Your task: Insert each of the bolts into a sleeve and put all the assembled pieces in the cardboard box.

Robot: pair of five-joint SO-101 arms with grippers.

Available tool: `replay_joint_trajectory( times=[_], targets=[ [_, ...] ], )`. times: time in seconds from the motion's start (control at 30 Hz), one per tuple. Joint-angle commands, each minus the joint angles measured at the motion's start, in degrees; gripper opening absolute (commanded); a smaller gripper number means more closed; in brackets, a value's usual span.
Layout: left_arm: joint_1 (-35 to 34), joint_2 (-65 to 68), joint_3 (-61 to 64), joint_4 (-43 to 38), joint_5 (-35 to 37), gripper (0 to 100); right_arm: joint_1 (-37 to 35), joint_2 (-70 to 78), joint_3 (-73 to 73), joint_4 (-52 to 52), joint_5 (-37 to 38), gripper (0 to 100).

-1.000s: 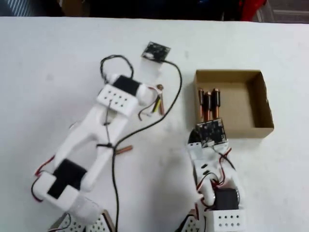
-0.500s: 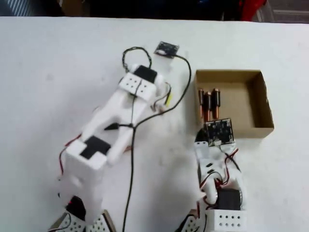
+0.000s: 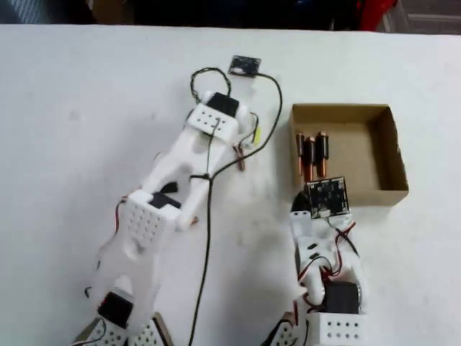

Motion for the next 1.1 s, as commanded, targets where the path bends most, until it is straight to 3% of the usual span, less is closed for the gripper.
replay_joint_trajectory(
  times=[0.0, 0.27, 0.47, 1.07],
  targets=[
    [-0.40, 0.31, -3.96, 0.53, 1.93, 8, 0.48, -1.01, -3.34, -1.27, -0.44, 1.6],
    [-0.48, 1.45, -4.31, 0.35, 1.76, 7, 0.48, -1.01, -3.25, -1.27, -0.18, 1.6],
    [-0.22, 1.45, -4.13, 0.79, 1.93, 14, 0.48, -1.01, -3.25, -1.27, -0.18, 1.6],
    [-0.22, 6.55, -4.40, -0.53, 1.93, 14, 0.48, -1.01, -3.16, -1.27, -0.18, 1.6]
  ],
)
